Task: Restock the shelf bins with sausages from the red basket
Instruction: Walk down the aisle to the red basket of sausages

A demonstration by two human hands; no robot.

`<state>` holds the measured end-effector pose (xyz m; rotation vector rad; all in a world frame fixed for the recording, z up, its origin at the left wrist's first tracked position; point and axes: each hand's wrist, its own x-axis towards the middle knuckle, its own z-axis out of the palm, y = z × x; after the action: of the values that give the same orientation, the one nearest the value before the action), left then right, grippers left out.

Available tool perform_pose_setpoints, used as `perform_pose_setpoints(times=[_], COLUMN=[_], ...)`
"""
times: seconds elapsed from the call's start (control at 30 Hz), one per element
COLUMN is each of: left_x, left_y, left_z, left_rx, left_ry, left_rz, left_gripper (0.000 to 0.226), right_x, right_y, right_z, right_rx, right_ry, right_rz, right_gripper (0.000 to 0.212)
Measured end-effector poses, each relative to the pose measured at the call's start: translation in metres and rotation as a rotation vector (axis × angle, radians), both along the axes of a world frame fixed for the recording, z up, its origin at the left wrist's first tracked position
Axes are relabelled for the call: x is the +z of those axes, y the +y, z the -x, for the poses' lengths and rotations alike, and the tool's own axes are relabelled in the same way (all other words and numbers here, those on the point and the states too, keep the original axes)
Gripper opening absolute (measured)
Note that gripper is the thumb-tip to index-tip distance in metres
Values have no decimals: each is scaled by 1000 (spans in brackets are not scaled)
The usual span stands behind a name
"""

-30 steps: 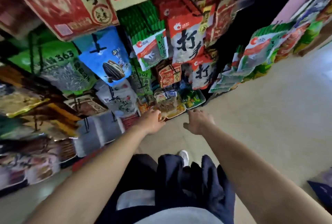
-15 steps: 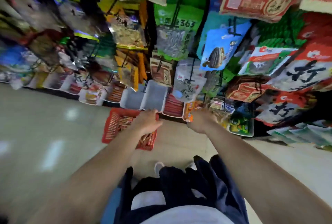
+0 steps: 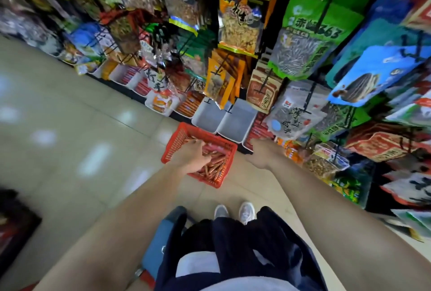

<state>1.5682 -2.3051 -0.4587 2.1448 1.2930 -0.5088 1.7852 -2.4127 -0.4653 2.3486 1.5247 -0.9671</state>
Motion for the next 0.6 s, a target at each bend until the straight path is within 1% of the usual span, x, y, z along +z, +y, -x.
perform_pose_setpoints(times=[0.1, 0.2, 0.33, 0.43, 0.53, 0.6], left_x=[-7, -6, -14, -32, -63, -99], left_y=[-1, -3, 8, 34, 69, 96], left_z=[0, 0, 4, 15, 29, 38], left_rx=[40, 35, -8, -57, -125, -173], left_ry=[21, 30, 66, 84, 103, 121], left_rz=[-18, 10, 38, 39, 31, 48], left_gripper=[56, 54, 56, 59, 60, 60], right_x=[-3, -3, -19, -65, -104, -117], right_y=[6, 9, 19, 33, 50, 67], right_z=[0, 6, 20, 31, 52, 73], right_rx=[30, 23, -34, -124, -188, -254], right_ry=[10, 34, 56, 94, 97, 115], right_rz=[19, 5, -2, 8, 57, 89], right_gripper=[48, 48, 64, 58, 69, 67])
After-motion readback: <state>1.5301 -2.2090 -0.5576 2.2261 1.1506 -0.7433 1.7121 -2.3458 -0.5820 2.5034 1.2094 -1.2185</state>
